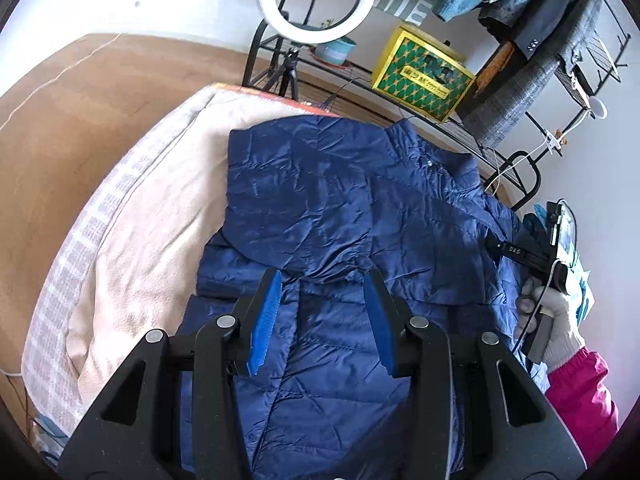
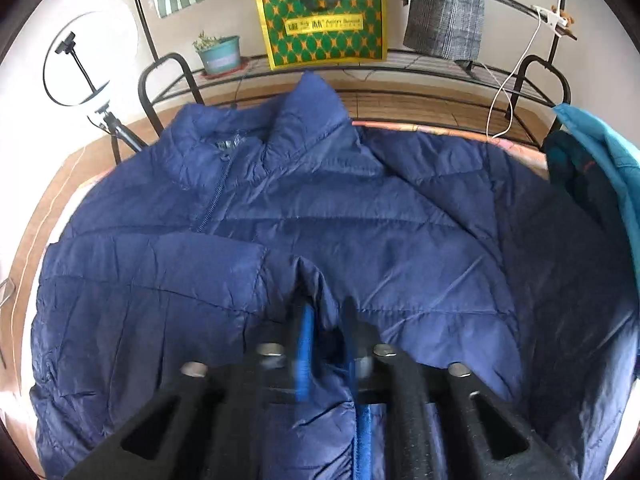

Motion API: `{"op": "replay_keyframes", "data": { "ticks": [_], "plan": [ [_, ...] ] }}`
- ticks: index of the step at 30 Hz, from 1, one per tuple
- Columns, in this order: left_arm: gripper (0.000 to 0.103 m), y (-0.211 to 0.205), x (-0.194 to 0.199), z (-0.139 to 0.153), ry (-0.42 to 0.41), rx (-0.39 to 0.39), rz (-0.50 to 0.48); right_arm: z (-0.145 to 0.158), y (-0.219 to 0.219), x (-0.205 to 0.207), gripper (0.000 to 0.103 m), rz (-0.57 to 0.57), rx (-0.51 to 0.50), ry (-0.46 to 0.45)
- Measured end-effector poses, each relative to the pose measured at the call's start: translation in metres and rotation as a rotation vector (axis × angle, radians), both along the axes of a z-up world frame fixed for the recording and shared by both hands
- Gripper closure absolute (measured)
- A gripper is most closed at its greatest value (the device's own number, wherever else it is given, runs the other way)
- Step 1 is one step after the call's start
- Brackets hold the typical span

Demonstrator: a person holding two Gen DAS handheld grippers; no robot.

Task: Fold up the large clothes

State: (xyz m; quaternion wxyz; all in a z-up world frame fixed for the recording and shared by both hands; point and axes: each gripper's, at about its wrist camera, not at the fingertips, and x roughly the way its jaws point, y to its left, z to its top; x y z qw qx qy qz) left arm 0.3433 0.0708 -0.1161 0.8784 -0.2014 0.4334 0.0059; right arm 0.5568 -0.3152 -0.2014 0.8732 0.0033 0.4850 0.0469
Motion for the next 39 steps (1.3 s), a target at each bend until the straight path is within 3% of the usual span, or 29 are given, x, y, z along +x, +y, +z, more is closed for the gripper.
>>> {"op": "replay_keyframes", "data": {
  "ticks": [5, 11, 20, 25, 30, 36, 39],
  "plan": [
    [0.06, -0.018, -0.006, 0.017, -0.079, 0.007, -0.051, 0.044, -0.025, -0.042, 0.066, -0.008, 0.093, -0.07],
    [0.06, -0.049, -0.018, 0.036, -0.132, -0.004, -0.136, 0.09, -0.063, -0.127, 0.063, -0.022, 0.122, -0.142],
    [0.06, -0.115, -0.041, 0.048, -0.154, 0.014, -0.321, 0.123, -0.153, -0.274, 0.058, -0.147, 0.101, -0.21],
    [0.06, -0.138, -0.048, 0.045, -0.139, -0.013, -0.359, 0.122, -0.206, -0.345, 0.057, -0.251, 0.054, -0.197],
    [0.06, -0.152, -0.051, 0.041, -0.126, -0.017, -0.373, 0.1, -0.253, -0.398, 0.049, -0.383, 0.093, -0.149],
    [0.06, -0.158, -0.049, 0.034, -0.106, -0.038, -0.369, 0.046, -0.301, -0.438, 0.037, -0.574, 0.129, -0.059],
    [0.06, -0.159, -0.05, 0.032, -0.101, -0.037, -0.366, 0.021, -0.325, -0.452, 0.034, -0.682, 0.238, -0.033]
  ]
}}
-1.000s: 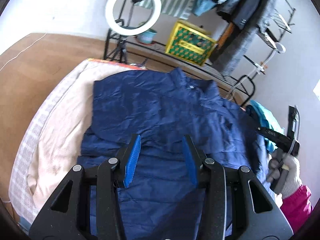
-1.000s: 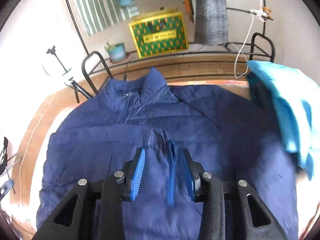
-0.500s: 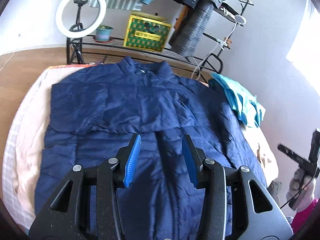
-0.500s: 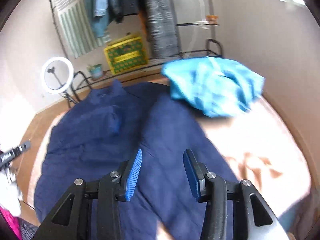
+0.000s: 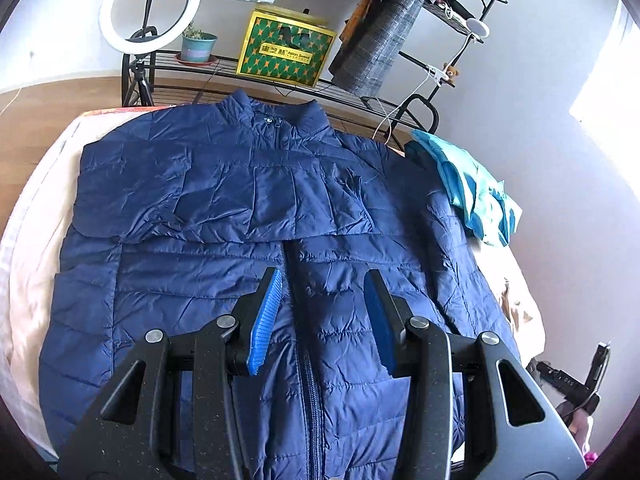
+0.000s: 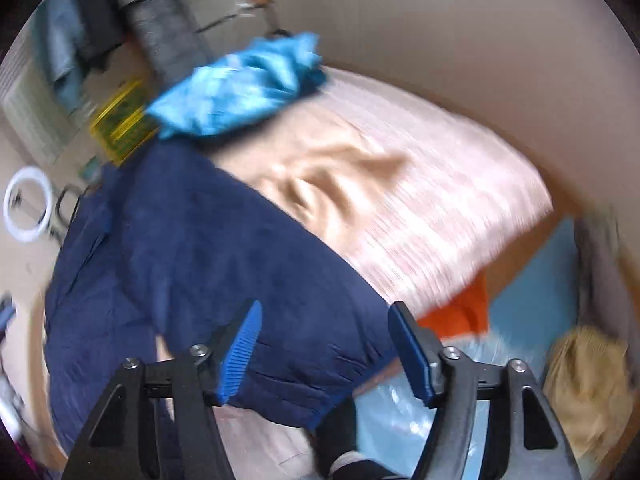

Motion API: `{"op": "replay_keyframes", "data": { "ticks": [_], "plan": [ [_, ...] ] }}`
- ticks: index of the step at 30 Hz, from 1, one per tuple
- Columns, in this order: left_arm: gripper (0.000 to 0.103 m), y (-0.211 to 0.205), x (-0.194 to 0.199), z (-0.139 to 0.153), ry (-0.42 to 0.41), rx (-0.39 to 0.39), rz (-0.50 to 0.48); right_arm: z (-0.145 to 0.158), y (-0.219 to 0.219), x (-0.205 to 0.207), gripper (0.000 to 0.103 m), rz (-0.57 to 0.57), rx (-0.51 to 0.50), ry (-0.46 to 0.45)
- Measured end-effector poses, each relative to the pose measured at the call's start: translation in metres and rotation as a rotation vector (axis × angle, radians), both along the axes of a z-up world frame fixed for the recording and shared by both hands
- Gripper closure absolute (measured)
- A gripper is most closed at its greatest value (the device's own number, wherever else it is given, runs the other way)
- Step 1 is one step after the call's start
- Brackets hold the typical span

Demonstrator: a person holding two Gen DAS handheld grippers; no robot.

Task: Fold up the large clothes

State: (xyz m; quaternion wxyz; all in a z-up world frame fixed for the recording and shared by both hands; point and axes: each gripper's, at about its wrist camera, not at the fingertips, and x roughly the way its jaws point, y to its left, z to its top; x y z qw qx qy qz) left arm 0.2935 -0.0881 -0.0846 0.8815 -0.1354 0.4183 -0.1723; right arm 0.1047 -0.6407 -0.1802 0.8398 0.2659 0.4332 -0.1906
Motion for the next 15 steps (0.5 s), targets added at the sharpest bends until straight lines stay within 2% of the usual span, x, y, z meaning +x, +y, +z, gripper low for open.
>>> {"op": "replay_keyframes", "data": {
  "ticks": [3, 6, 10, 13, 15],
  "plan": [
    [0.06, -0.001, 0.0, -0.001, 0.001, 0.006, -0.004, -0.025, -0.025, -0.011, 0.031, -0.116, 0.138, -0.027],
    [0.06, 0.0, -0.001, -0.002, -0.001, 0.013, -0.001, -0.048, -0.036, -0.019, 0.03, -0.184, 0.242, -0.055],
    [0.06, 0.005, 0.0, -0.002, -0.004, 0.008, 0.016, -0.078, -0.04, -0.024, 0.03, -0.236, 0.349, -0.085],
    [0.06, 0.007, 0.0, -0.002, -0.003, 0.008, 0.021, -0.094, -0.045, -0.031, 0.028, -0.268, 0.454, -0.155],
    [0.06, 0.008, 0.0, -0.004, 0.002, 0.008, 0.02, -0.097, -0.048, -0.033, 0.032, -0.271, 0.507, -0.189]
  ]
}}
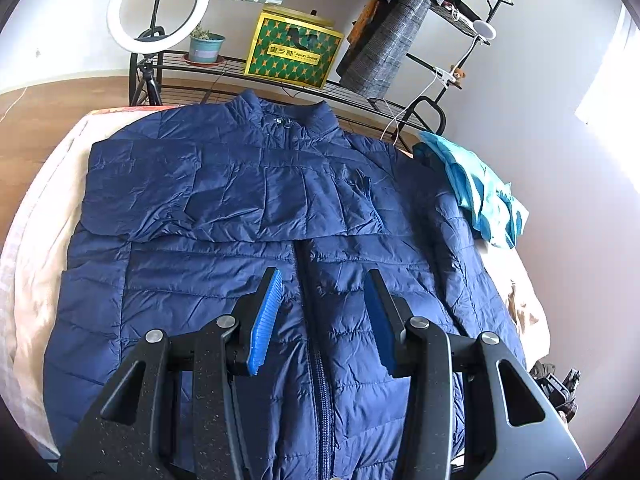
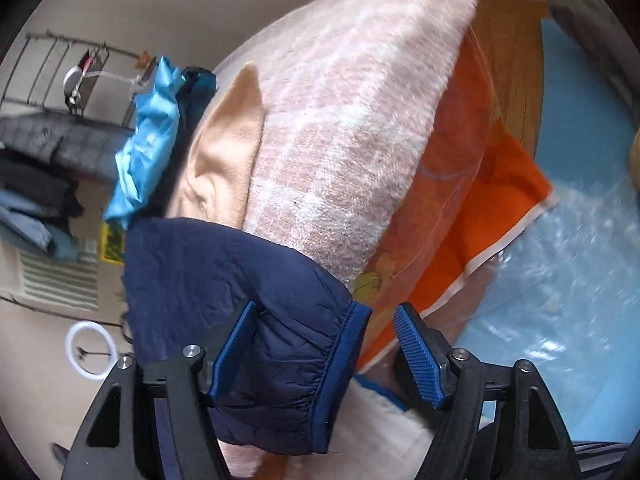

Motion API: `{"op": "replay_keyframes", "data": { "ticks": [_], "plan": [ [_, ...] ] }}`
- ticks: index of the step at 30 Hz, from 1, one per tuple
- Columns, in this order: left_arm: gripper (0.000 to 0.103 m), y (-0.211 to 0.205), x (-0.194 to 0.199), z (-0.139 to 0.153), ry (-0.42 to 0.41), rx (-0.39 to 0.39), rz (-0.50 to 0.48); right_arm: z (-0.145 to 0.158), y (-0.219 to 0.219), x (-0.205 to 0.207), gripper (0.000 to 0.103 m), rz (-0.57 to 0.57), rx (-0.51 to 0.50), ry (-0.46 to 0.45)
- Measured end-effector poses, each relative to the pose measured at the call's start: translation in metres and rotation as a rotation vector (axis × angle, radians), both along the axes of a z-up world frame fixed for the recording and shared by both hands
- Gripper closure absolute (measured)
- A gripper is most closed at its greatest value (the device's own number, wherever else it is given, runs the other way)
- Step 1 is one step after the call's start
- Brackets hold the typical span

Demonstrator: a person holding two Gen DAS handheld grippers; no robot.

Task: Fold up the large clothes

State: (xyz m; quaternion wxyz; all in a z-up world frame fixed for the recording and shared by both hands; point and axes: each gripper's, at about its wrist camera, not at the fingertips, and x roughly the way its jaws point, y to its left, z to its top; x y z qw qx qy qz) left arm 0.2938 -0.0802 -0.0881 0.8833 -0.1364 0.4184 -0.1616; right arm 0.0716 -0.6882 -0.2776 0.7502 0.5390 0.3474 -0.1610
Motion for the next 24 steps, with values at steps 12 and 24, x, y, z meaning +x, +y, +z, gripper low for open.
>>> {"op": "replay_keyframes", "data": {
  "ticks": [12, 24],
  "plan": [
    [0.06, -0.002, -0.001, 0.004, -0.016, -0.002, -0.01, 0.061, 0.019, -0.003, 0.093, 0.078, -0.144, -0.016],
    [0.06, 0.021, 0.004, 0.01, -0.017, -0.041, 0.008, 0.204, 0.13, 0.073, 0.095, 0.359, -0.398, -0.258]
  ]
}}
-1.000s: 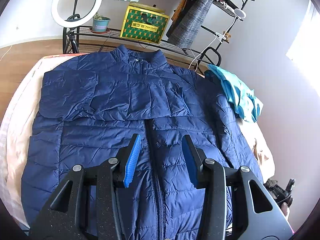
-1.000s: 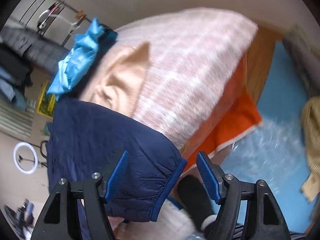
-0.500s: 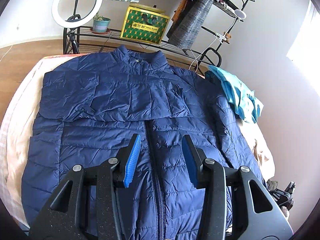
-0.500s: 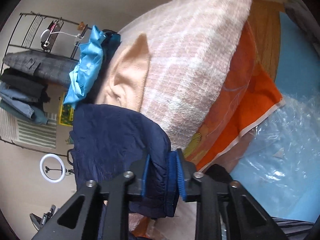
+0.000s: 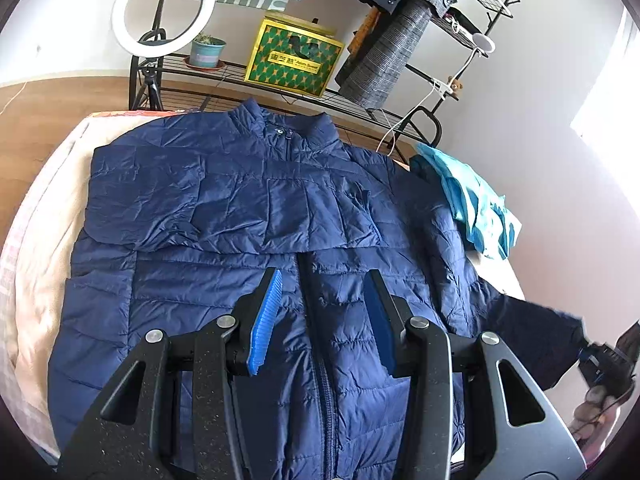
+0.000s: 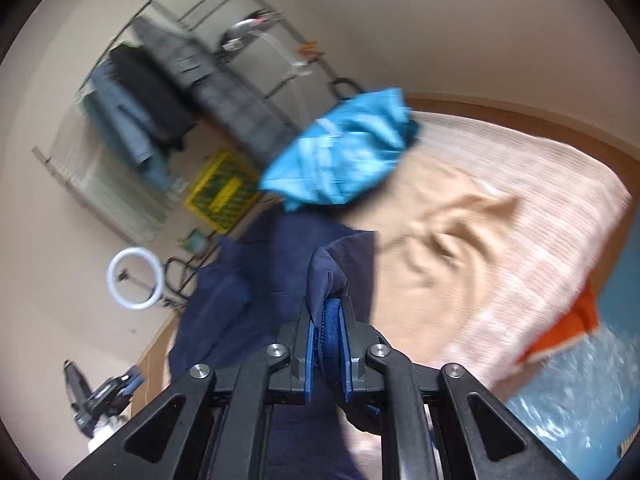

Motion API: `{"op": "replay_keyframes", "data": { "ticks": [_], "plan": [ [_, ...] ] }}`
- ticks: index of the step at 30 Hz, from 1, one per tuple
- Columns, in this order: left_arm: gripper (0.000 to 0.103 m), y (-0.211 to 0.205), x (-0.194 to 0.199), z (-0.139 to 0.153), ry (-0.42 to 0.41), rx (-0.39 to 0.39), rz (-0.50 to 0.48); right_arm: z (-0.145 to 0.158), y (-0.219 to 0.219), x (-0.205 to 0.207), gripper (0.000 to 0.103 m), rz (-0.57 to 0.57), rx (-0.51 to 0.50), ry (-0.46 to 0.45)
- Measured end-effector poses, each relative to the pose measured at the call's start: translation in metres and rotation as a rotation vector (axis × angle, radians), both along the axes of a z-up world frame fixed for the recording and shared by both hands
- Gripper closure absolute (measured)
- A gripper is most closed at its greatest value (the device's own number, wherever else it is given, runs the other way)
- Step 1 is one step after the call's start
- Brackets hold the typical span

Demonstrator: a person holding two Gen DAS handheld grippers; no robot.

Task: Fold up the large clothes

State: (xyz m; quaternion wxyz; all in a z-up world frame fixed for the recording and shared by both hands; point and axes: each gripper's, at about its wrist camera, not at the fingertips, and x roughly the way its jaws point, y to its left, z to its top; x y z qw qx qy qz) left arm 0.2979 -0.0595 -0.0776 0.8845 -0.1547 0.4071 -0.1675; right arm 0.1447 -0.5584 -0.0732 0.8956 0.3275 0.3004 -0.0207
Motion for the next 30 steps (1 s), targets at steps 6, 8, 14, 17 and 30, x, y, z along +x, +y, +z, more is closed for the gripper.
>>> {"op": "replay_keyframes", "data": {
  "ticks": [6, 8, 14, 17, 30],
  "plan": [
    [0.06, 0.005, 0.006, -0.001, 0.006, 0.011, 0.008, 0.025, 0.083, 0.072, 0.095, 0.198, -0.119, -0.037],
    [0.06, 0.007, 0.008, -0.002, 0.009, 0.012, 0.009, 0.021, 0.106, 0.093, 0.095, 0.249, -0.139, -0.038],
    [0.06, 0.008, 0.015, -0.012, 0.048, 0.007, 0.0, -0.011, 0.147, 0.141, 0.095, 0.34, -0.172, 0.01],
    [0.06, 0.006, 0.019, -0.022, 0.08, 0.002, -0.006, -0.027, 0.155, 0.158, 0.095, 0.363, -0.19, 0.044],
    [0.041, -0.04, 0.03, -0.053, 0.206, -0.141, -0.117, -0.019, 0.157, 0.173, 0.049, 0.396, -0.229, 0.014]
  ]
}}
